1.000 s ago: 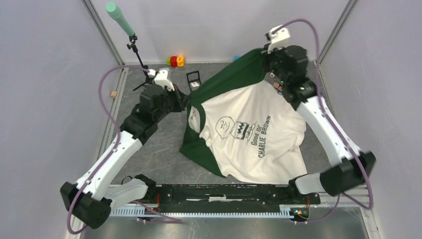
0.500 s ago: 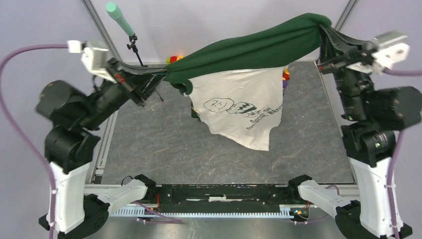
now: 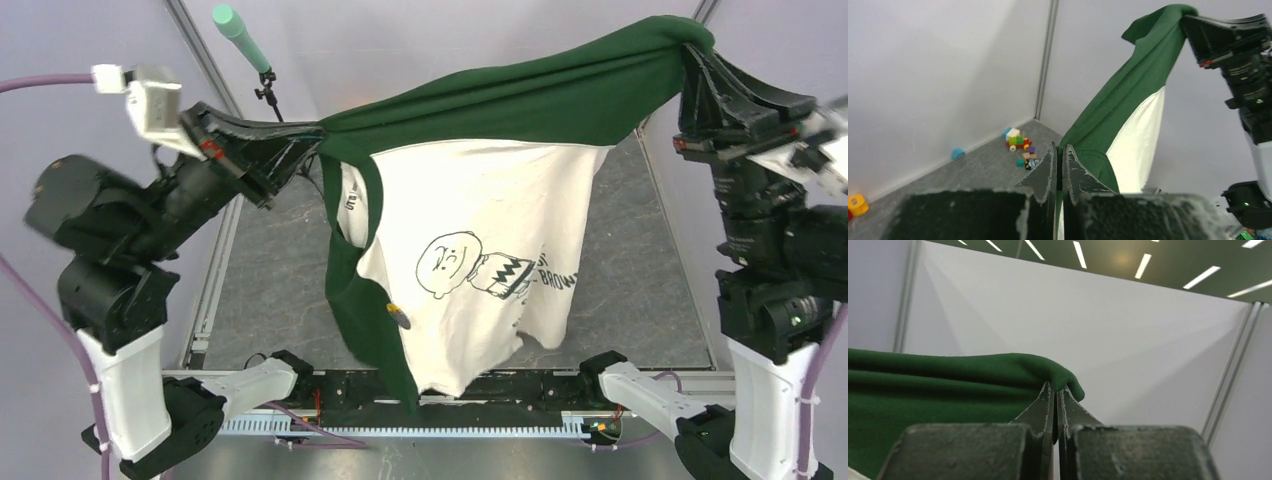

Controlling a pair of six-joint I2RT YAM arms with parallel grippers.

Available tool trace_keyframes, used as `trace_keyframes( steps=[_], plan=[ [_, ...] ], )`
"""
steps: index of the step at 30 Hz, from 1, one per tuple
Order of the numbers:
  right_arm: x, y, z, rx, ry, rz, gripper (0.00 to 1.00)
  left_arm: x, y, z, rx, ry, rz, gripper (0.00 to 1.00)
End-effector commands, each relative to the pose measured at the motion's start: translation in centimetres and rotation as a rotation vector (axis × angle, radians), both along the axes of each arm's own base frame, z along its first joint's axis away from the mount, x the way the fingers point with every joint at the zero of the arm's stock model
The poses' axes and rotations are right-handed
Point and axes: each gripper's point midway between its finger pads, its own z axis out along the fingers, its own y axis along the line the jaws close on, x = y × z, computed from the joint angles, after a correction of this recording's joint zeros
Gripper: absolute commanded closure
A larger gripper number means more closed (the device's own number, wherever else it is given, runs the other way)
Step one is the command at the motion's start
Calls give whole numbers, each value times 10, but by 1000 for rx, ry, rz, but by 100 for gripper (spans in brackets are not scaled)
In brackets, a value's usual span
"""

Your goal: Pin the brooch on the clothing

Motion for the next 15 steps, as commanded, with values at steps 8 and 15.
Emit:
trace_keyframes(
  steps=[8, 15],
  plan=[
    [210, -23, -177, -32, 394, -499, 100, 206, -34, -224, 316, 479, 375, 98],
    [318, -7, -418, -212, 781, -535, 14, 255, -46, -412, 499, 801, 471, 20]
  ],
)
